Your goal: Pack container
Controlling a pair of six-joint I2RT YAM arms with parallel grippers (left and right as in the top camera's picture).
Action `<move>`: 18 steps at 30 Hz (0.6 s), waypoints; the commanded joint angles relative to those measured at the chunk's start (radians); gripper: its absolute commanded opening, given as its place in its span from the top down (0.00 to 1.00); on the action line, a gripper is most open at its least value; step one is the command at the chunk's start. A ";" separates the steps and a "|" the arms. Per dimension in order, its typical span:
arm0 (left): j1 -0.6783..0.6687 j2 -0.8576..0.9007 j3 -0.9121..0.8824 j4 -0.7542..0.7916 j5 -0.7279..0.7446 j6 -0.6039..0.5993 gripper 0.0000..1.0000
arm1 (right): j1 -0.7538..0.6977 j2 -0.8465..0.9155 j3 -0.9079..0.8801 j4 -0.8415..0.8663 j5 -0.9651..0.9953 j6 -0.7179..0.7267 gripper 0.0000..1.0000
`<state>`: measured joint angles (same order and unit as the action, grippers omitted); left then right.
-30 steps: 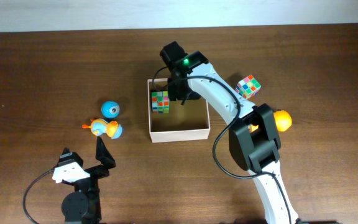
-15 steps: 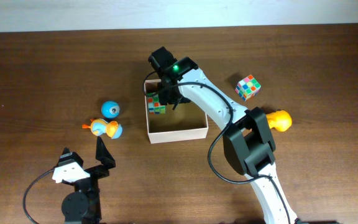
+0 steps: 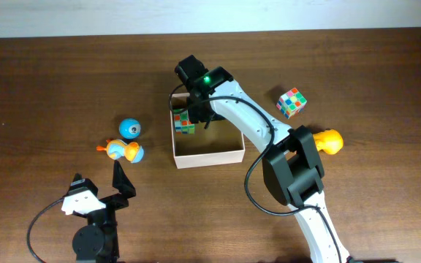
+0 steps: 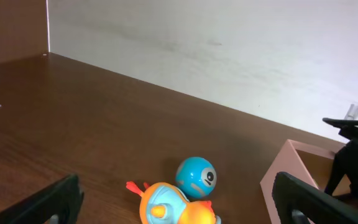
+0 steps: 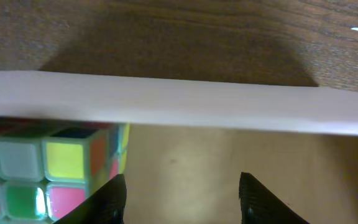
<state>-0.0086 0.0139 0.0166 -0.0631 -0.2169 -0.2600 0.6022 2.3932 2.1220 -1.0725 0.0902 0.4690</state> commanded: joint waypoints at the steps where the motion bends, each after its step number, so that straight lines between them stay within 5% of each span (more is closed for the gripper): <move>1: 0.005 -0.008 -0.007 0.002 -0.007 0.015 0.01 | -0.018 -0.010 -0.007 -0.012 0.032 -0.009 0.47; 18: 0.005 -0.008 -0.007 0.002 -0.007 0.015 0.01 | -0.102 -0.010 -0.007 -0.056 0.031 0.038 0.47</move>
<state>-0.0086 0.0139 0.0166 -0.0631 -0.2173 -0.2600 0.5095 2.3932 2.1220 -1.1229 0.1013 0.4728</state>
